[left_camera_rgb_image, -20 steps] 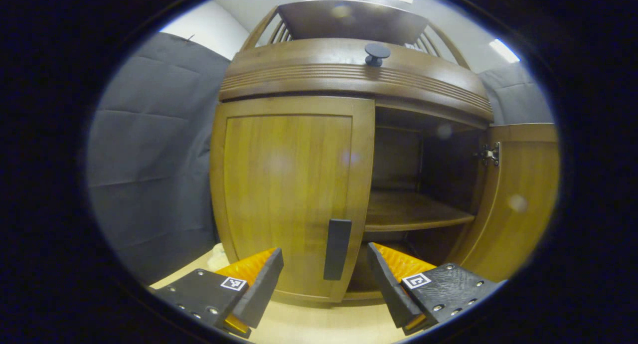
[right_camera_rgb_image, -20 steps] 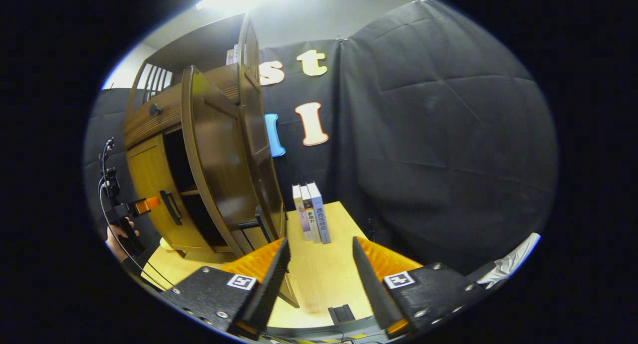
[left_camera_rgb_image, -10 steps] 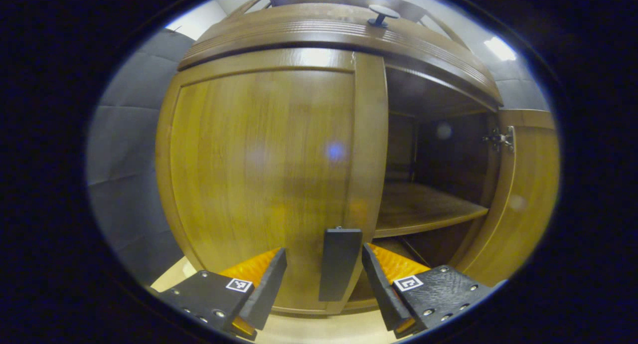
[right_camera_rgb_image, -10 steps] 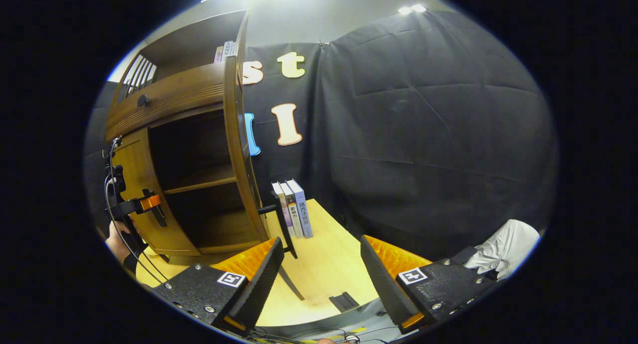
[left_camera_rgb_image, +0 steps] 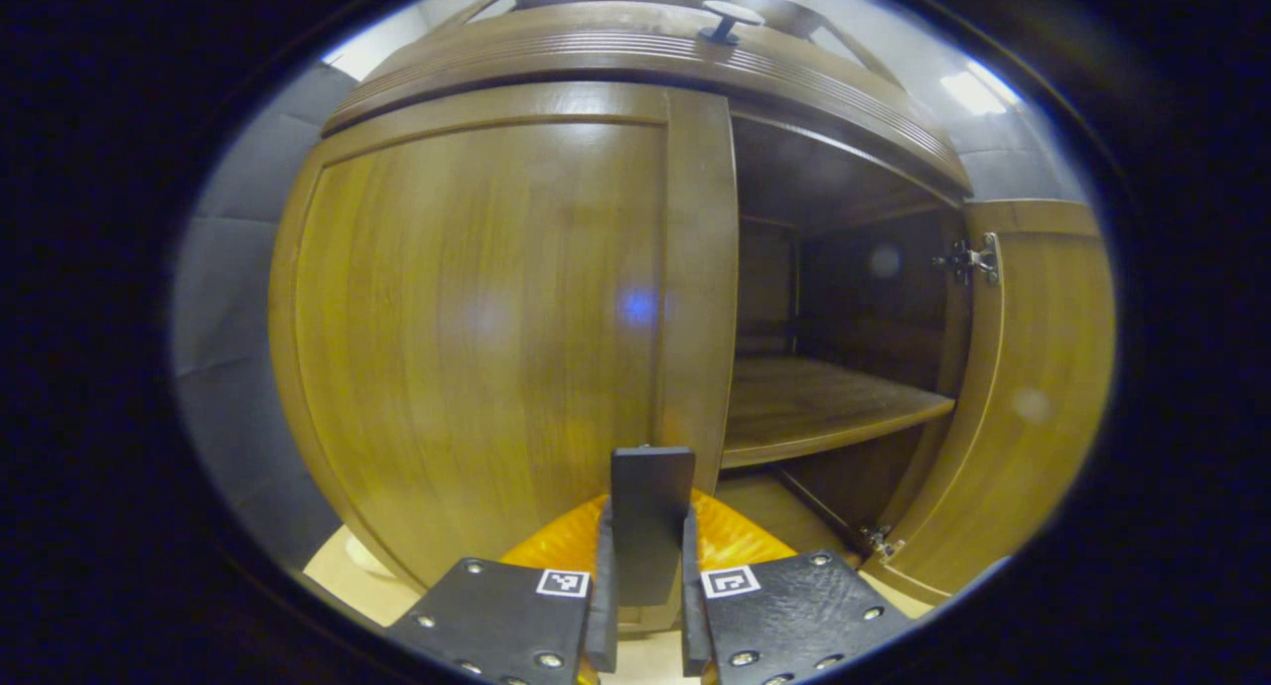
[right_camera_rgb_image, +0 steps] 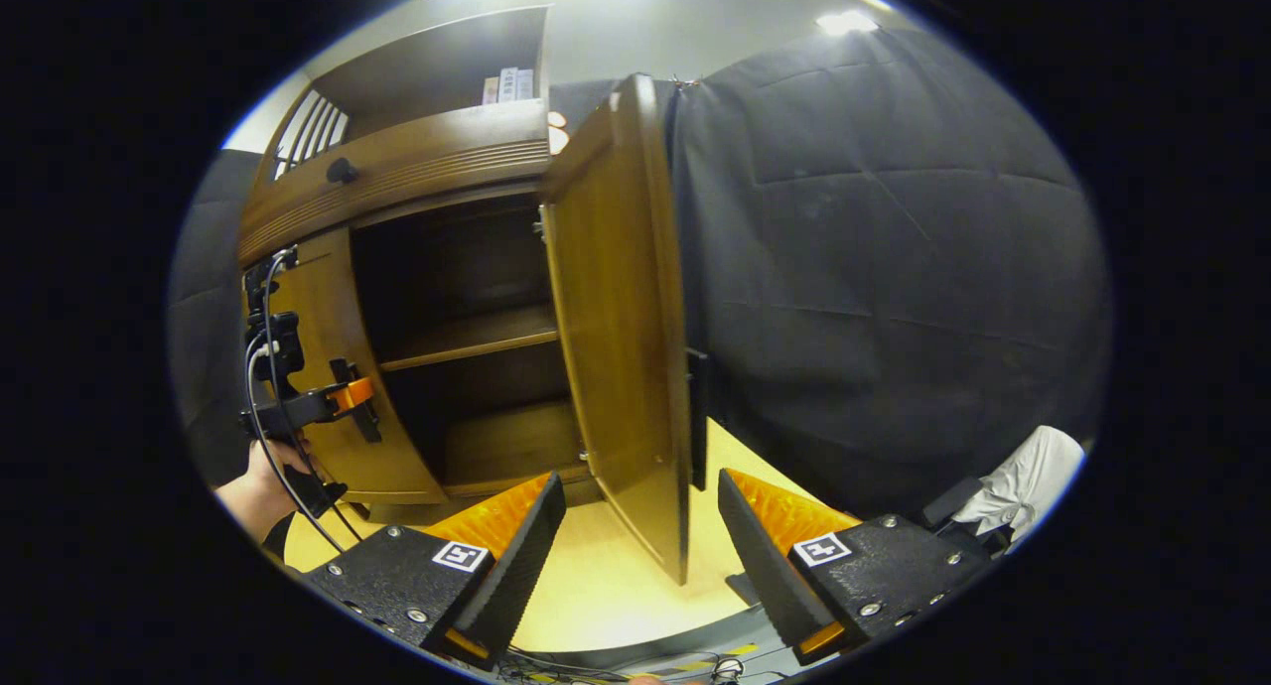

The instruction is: Open the right door of the double-door shoe cabinet with the right hand, and open the left door with the left hand.

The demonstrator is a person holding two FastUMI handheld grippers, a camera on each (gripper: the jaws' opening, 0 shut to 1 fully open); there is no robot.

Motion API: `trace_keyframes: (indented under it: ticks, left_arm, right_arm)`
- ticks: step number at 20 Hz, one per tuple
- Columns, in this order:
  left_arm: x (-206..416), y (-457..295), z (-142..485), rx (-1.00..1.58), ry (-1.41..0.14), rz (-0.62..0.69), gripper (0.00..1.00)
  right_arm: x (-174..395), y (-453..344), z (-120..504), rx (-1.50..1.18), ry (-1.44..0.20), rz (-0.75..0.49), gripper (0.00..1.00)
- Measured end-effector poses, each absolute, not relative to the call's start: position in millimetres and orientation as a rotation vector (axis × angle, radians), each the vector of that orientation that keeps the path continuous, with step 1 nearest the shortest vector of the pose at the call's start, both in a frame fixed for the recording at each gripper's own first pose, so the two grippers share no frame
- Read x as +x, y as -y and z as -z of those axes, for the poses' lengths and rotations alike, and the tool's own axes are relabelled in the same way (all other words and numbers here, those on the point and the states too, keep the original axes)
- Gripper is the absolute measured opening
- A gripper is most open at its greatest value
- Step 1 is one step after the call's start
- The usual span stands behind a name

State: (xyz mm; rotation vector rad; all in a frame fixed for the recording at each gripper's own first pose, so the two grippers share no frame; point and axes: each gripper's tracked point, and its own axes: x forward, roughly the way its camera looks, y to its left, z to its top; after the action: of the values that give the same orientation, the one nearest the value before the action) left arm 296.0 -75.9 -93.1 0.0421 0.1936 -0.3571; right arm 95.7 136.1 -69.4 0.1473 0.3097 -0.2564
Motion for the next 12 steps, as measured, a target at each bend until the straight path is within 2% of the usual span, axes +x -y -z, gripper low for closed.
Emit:
trace_keyframes:
  ticks: [4, 7, 8, 11, 12]
  left_arm:
    - [293.1, 75.3, 93.9, 0.049, -0.195, 0.371, 0.33]
    - [291.7, 74.1, 90.1, 0.069, -0.182, 0.381, 0.26]
    - [291.6, 75.2, 89.7, 0.061, -0.186, 0.389, 0.33]
    - [290.5, 76.6, 91.4, 0.050, -0.181, 0.418, 0.34]
    - [290.3, 77.5, 91.6, 0.052, -0.175, 0.427, 0.34]
  right_arm:
    - [102.9, -146.3, 68.9, 0.143, -0.295, 0.222, 0.92]
    - [104.1, -146.2, 66.2, 0.154, -0.294, 0.208, 0.96]
    - [104.8, -145.9, 66.8, 0.158, -0.294, 0.204, 0.96]
    - [107.0, -148.3, 69.1, 0.163, -0.293, 0.189, 0.95]
    - [106.8, -148.8, 66.9, 0.165, -0.292, 0.183, 0.92]
